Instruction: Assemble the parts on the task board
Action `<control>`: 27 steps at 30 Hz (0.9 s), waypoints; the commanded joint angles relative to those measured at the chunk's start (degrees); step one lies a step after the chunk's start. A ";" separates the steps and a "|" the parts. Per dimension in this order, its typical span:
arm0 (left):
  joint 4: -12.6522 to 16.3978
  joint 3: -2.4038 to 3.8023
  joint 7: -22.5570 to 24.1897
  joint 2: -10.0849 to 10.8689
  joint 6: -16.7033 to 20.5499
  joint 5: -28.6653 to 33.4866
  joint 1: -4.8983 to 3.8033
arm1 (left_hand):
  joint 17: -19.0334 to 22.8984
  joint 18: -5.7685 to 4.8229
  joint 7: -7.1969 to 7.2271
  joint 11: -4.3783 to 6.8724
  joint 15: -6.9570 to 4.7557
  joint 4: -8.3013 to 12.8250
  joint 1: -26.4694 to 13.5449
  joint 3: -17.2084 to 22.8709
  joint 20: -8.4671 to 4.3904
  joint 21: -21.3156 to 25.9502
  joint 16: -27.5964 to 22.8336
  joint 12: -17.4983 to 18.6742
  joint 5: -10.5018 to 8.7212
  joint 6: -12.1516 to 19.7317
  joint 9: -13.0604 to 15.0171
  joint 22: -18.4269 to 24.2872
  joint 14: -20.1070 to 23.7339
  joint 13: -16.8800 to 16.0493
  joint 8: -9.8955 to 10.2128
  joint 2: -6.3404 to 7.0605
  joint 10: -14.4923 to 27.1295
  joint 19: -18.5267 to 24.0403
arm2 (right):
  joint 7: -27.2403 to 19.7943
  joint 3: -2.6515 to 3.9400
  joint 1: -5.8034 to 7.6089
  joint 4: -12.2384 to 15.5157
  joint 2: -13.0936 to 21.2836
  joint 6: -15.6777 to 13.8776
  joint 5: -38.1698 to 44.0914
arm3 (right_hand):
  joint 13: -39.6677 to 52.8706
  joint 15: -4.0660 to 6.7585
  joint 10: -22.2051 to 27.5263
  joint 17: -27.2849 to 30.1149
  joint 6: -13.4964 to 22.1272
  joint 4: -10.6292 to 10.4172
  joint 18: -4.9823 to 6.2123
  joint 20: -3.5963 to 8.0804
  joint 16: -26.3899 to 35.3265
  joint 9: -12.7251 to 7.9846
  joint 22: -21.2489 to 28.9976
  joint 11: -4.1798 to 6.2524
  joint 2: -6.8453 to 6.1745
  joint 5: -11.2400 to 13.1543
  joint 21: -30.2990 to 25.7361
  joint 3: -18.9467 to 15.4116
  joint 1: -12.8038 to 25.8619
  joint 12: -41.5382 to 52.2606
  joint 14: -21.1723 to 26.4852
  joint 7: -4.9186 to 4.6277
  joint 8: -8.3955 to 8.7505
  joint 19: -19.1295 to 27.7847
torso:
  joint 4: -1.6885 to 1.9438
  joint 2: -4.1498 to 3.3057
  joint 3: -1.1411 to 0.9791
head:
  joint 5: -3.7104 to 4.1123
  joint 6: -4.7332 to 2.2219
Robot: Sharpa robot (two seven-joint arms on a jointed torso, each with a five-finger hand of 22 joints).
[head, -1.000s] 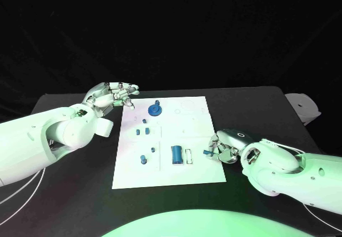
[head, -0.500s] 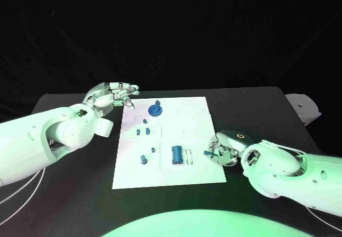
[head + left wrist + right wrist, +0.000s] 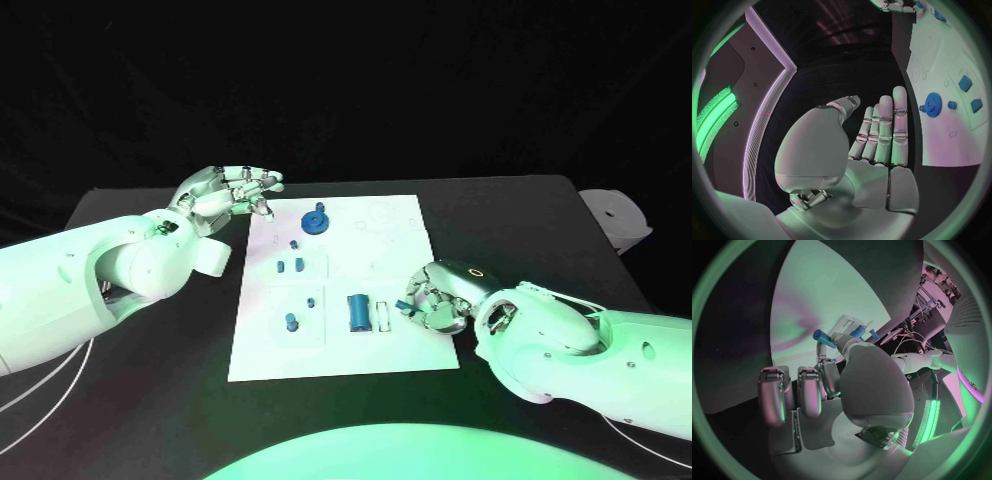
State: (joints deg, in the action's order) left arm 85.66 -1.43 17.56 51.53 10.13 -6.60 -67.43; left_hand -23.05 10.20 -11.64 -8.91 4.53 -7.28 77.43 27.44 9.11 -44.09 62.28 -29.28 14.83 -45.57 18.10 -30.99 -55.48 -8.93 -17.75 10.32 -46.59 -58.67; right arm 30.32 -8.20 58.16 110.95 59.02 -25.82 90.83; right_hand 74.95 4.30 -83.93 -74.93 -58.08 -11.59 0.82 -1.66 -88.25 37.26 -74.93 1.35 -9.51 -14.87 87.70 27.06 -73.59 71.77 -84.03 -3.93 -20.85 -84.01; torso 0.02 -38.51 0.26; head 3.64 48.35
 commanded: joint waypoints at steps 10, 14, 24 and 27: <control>0.25 0.04 0.20 -0.15 -1.28 0.05 -0.03 | 0.09 0.33 -0.94 0.00 -0.02 -0.34 -0.32 -0.11 0.23 0.30 0.20 -0.20 0.25 0.49 0.05 0.08 0.50 -0.04 -0.34 -0.11 0.25 0.10 | 0.41 0.00 -0.11 -1.15 -3.23 -0.48 -6.39 | 4.92 0.36 -0.72 -11.19 -0.34 3.46 -0.61 0.13 -0.24 0.43 -14.79 -0.24 -0.33 0.60 1.21 5.26 4.20 1.36 -5.21 0.67 -0.35 -5.71 | 0.00 -0.01 -0.01 | 0.00 0.20; 0.29 0.04 0.19 -0.18 -1.33 0.05 -0.03 | 0.09 0.33 -0.94 0.00 -0.02 -0.34 -0.32 -0.11 0.23 0.30 0.20 -0.20 0.25 0.49 0.05 0.08 0.50 -0.04 -0.34 -0.11 0.25 0.10 | 0.40 0.00 -0.22 -1.80 -4.11 0.62 -7.02 | 5.06 0.41 -0.83 -11.36 -0.55 3.03 -0.63 0.18 -0.31 0.49 -14.82 -0.19 -0.69 0.66 1.35 5.15 5.62 1.54 -5.25 0.72 -0.35 -5.75 | -0.03 -0.02 -0.02 | 0.13 0.21; 0.38 0.04 0.06 -0.13 -1.50 0.01 -0.03 | 0.09 0.33 -0.94 0.00 -0.02 -0.34 -0.32 -0.11 0.23 0.30 0.20 -0.20 0.25 0.49 0.05 0.08 0.50 -0.04 -0.34 -0.11 0.25 0.10 | 0.46 -0.01 -0.47 -3.30 -5.37 2.50 -7.60 | 5.18 0.41 -0.91 -11.36 -0.78 2.21 -0.62 0.22 -0.32 0.59 -14.81 -0.22 -0.82 -1.03 1.30 4.23 7.74 1.65 -5.25 0.68 -0.30 -5.73 | -0.02 -0.04 -0.03 | 0.11 0.48; 0.40 0.04 -0.05 -0.14 -1.66 -0.03 -0.03 | 0.09 0.33 -0.94 0.00 -0.02 -0.34 -0.32 -0.11 0.23 0.30 0.20 -0.20 0.25 0.49 0.05 0.08 0.50 -0.04 -0.34 -0.11 0.25 0.10 | 0.51 -0.01 -0.56 -3.68 -5.79 2.53 -7.54 | 5.16 0.39 -0.91 -11.40 -0.91 1.68 -0.62 0.20 -0.33 0.62 -14.80 -0.22 -0.79 0.55 1.27 3.63 8.71 1.56 -5.25 0.70 -0.25 -5.72 | -0.02 0.03 -0.01 | 0.08 0.58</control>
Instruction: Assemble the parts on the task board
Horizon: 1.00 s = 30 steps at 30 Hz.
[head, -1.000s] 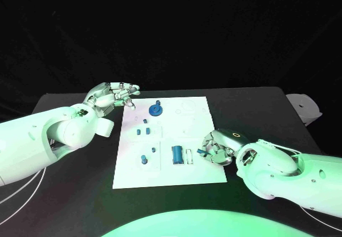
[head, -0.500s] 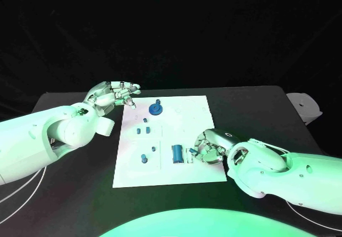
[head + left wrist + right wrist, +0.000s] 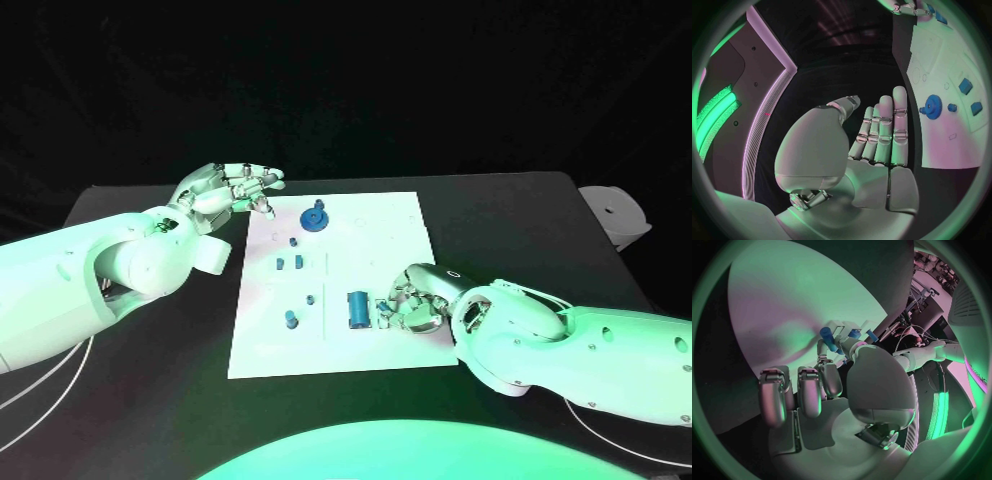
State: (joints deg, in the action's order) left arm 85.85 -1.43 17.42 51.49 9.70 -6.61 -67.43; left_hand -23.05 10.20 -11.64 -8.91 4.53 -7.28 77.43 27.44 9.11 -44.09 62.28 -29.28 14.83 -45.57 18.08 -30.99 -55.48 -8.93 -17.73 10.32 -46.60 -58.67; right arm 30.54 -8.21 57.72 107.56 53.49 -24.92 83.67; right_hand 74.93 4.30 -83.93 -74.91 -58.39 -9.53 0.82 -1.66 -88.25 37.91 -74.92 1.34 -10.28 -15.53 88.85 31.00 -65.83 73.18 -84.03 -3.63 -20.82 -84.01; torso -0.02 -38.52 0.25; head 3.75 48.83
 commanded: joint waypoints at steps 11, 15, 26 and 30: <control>0.25 0.04 -0.27 -0.02 -1.62 -0.26 -0.03 | 0.11 0.35 -0.97 -0.01 -0.04 -0.43 -0.21 -0.05 0.22 0.10 0.49 -0.51 0.27 0.68 0.06 -0.02 0.41 0.02 -0.53 -0.14 0.53 -0.24 | 0.33 0.00 -0.18 -0.82 -0.86 1.53 -0.12 | 5.04 0.35 -0.98 -11.71 -1.17 -3.51 -0.68 0.16 -0.45 -0.03 -14.90 -0.26 0.53 3.73 0.44 -2.21 4.88 -0.12 -5.31 0.37 -0.14 -5.81 | -0.04 -0.01 0.01 | 0.00 0.21; 0.26 0.04 -0.37 0.01 -1.76 -0.28 -0.03 | 0.11 0.35 -0.97 -0.01 -0.04 -0.43 -0.21 -0.05 0.22 0.10 0.49 -0.51 0.27 0.68 0.06 -0.02 0.41 0.02 -0.53 -0.14 0.53 -0.24 | 0.31 0.00 -0.19 -0.83 -0.93 1.55 -0.10 | 5.03 0.35 -1.01 -11.68 -1.31 -4.23 -0.67 0.16 -0.44 -0.03 -14.90 -0.26 0.75 3.93 0.43 -2.53 5.61 -0.13 -5.30 0.39 -0.14 -5.80 | -0.03 0.02 0.01 | -0.02 0.19; 0.29 0.04 -0.70 0.09 -2.12 -0.31 -0.03 | 0.12 0.34 -0.99 -0.03 -0.02 -0.57 -0.34 -0.08 0.23 0.02 0.53 -0.57 0.27 0.72 0.06 -0.06 0.43 0.03 -0.56 -0.16 0.58 -0.32 | 0.20 0.00 -0.19 -0.60 -0.98 1.52 -0.06 | 4.91 0.42 -1.07 -11.87 -1.72 -6.76 -0.72 0.20 -0.51 0.09 -14.96 -0.16 0.81 5.64 0.68 -4.23 8.19 -0.34 -5.34 0.51 -0.15 -5.87 | -0.02 0.05 -0.03 | -0.03 0.36; 0.28 0.04 -0.78 0.11 -2.20 -0.37 -0.03 | 0.12 0.34 -0.99 -0.03 -0.02 -0.57 -0.34 -0.08 0.23 0.02 0.53 -0.57 0.27 0.72 0.06 -0.06 0.43 0.03 -0.56 -0.16 0.58 -0.32 | 0.13 0.00 -0.19 -0.48 -0.95 1.23 0.07 | 4.88 0.56 -1.09 -11.85 -1.88 -7.02 -0.70 0.30 -0.51 0.27 -14.93 -0.02 0.22 2.00 0.55 -6.72 10.54 -0.42 -5.33 0.67 -0.19 -5.83 | -0.04 0.00 -0.05 | -0.02 0.41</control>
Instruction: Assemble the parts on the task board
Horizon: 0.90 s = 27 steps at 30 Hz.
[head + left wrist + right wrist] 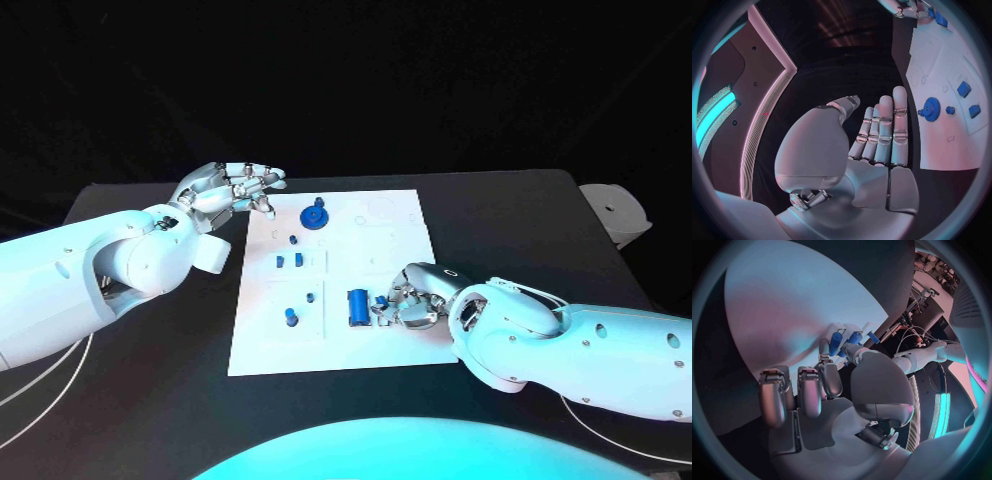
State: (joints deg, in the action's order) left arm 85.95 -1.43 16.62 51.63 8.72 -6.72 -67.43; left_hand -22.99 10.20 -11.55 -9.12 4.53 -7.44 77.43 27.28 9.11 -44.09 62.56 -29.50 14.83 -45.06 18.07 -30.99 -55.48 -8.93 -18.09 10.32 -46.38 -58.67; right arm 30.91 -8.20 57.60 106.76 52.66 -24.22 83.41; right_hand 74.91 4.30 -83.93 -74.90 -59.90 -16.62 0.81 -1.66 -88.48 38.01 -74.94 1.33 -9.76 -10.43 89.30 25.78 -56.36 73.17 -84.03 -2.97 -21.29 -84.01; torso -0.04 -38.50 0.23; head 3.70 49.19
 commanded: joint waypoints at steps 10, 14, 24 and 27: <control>0.04 0.04 -0.13 -0.07 -1.41 -0.34 -0.03 | 0.06 0.33 -1.09 0.17 0.00 -0.51 -0.42 0.07 0.25 -0.01 0.27 -0.40 0.27 0.24 0.07 -0.08 0.45 0.04 -0.22 -0.20 0.41 -0.35 | -0.45 -0.01 -0.08 0.96 0.10 -0.29 0.97 | 5.13 0.67 -1.20 -11.85 -0.69 -0.16 -0.70 0.44 -0.26 0.50 -14.91 0.14 0.10 -5.65 0.13 -5.54 3.91 -0.14 -5.32 0.22 0.11 -5.84 | 0.01 -0.01 -0.04 | 0.03 0.20; -0.01 0.04 -0.19 -0.10 -1.48 -0.34 -0.03 | 0.07 0.32 -1.10 0.15 0.04 -0.73 -0.61 0.04 0.27 -0.04 0.30 -0.47 0.29 0.30 0.06 -0.10 0.50 0.06 -0.25 -0.28 0.48 -0.38 | -0.44 -0.01 -0.09 1.26 0.30 -0.58 1.40 | 5.19 0.68 -1.23 -11.87 -0.69 -0.15 -0.71 0.44 -0.27 0.50 -14.92 0.14 0.12 -5.68 0.15 -5.61 3.96 -0.03 -5.33 0.23 0.11 -5.85 | -0.03 0.04 -0.05 | -0.03 0.21; -0.04 0.04 -0.30 -0.09 -1.54 -0.35 -0.03 | 0.08 0.32 -1.11 0.14 0.05 -0.88 -0.72 0.05 0.28 -0.05 0.32 -0.53 0.32 0.32 0.06 -0.11 0.53 0.07 -0.28 -0.36 0.53 -0.38 | -0.34 -0.01 -0.19 1.83 1.22 -0.80 2.53 | 5.21 0.73 -1.23 -11.83 -0.69 0.10 -0.70 0.48 -0.25 0.56 -14.90 0.20 0.60 -6.42 0.10 -5.84 3.49 -0.03 -5.32 0.29 0.09 -5.83 | -0.04 0.08 0.01 | -0.09 0.15; -0.05 0.04 -0.30 -0.09 -1.54 -0.35 -0.03 | 0.08 0.32 -1.11 0.14 0.05 -0.88 -0.72 0.05 0.28 -0.05 0.32 -0.53 0.32 0.32 0.06 -0.11 0.53 0.07 -0.28 -0.36 0.53 -0.38 | -0.37 -0.01 -0.20 1.66 1.53 -0.54 2.65 | 5.26 0.75 -1.24 -11.84 -0.63 0.34 -0.71 0.51 -0.26 0.61 -14.92 0.22 0.83 -6.74 0.18 -5.95 2.36 0.00 -5.32 0.30 0.11 -5.86 | 0.04 0.05 0.01 | -0.05 0.16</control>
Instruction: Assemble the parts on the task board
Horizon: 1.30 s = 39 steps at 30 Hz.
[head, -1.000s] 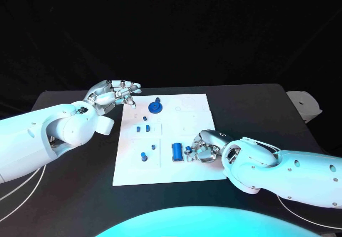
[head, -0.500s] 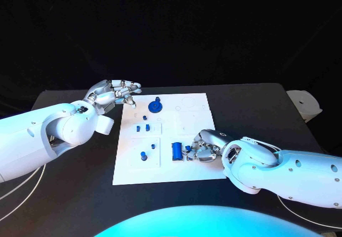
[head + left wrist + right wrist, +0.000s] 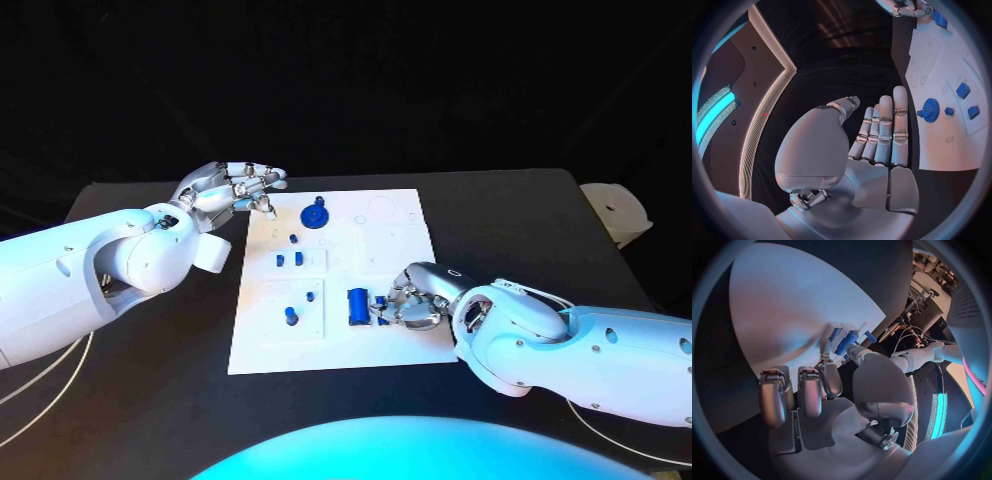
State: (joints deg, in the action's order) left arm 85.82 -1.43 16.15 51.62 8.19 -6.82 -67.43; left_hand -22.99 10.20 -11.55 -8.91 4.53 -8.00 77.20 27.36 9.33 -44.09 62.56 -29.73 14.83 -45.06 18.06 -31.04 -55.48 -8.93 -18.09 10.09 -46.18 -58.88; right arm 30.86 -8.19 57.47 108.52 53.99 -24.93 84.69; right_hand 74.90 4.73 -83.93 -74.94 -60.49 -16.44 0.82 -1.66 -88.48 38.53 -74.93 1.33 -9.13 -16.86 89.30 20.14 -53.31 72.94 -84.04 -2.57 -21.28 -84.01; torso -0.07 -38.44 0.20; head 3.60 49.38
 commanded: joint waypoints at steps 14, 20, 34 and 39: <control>-0.50 -0.01 1.35 -0.33 -0.45 -0.14 -0.02 | 0.18 0.32 -1.08 -0.06 0.08 -0.48 -0.57 -0.06 0.10 0.04 0.22 -0.47 0.28 0.35 0.08 -0.03 0.79 0.08 -0.39 -0.08 0.37 -0.02 | -10.41 0.16 1.49 -1.12 2.82 -7.46 -4.59 | 4.34 -0.41 -0.18 -9.98 2.77 2.92 0.16 0.01 0.54 -0.70 -13.74 -0.75 -0.14 3.83 -4.35 0.01 -12.03 -1.89 -4.91 -1.33 2.34 -4.59 | -0.23 0.52 0.38 | 0.11 -1.14; -2.39 -0.40 5.59 -1.54 0.57 1.16 0.05 | 2.69 0.32 0.36 0.83 -0.11 -2.06 -1.03 -1.33 0.30 5.08 -4.79 -1.73 -0.13 -1.16 0.45 2.75 3.48 0.42 -2.15 0.49 -1.31 3.53 | -28.41 0.22 5.79 -8.43 1.95 -10.86 -27.83 | -2.97 -1.56 5.40 -2.04 5.14 4.82 2.87 -1.00 4.73 -1.32 -9.65 -1.96 -0.02 5.61 -19.15 1.15 -17.29 -14.82 -2.80 -2.67 4.17 -0.11 | -0.37 1.95 1.18 | 0.51 -3.17; -13.26 -0.66 12.80 -8.88 6.46 9.61 2.63 | 9.79 0.26 2.29 -0.27 4.04 -6.52 1.63 -4.39 7.03 38.00 -44.67 22.76 -1.20 0.66 -2.50 25.25 5.90 5.18 2.58 1.34 -9.91 8.63 | -52.12 1.17 9.62 -36.01 -10.90 3.39 -70.26 | -47.69 -9.10 23.77 46.50 10.40 9.22 8.77 -7.88 62.07 -5.86 26.47 -8.39 0.64 13.71 -84.94 12.60 -21.45 -63.97 24.84 -7.74 11.04 26.34 | -0.57 5.90 2.35 | 0.22 -11.21; -17.96 -0.63 14.28 -12.44 9.60 11.46 4.10 | 13.19 -2.98 2.63 0.67 6.74 -8.43 -1.10 -12.04 7.36 40.86 -53.15 26.10 -0.94 6.93 -5.61 27.69 13.80 5.31 6.94 -0.61 -1.67 18.46 | -55.49 1.87 8.06 -43.77 -15.74 8.68 -76.58 | -57.38 -11.59 25.27 52.06 11.67 8.56 9.66 -11.56 71.50 -8.75 39.77 -10.30 -0.16 13.74 -85.87 8.95 -17.71 -68.10 28.23 -9.09 13.79 30.86 | -0.16 6.86 2.27 | -0.68 -12.70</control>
State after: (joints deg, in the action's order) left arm 68.71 -2.11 26.82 39.77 13.96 1.23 -63.60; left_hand -10.28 8.10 -8.95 -8.43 11.01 -16.35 76.50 16.21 16.68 -3.49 10.33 -3.81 13.82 -38.72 12.75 -3.49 -42.77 -3.68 -11.58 9.74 -48.69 -42.13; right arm -18.38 -6.37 65.94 66.01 38.94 -23.52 17.72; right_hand 17.92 -6.93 -58.45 -23.08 -49.08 -7.86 9.79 -13.20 -17.32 29.90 -35.74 -8.91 -9.29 -2.95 3.55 29.26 -71.45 4.91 -55.84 -11.70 -7.58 -53.29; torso -0.51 -32.38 2.48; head 3.37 37.41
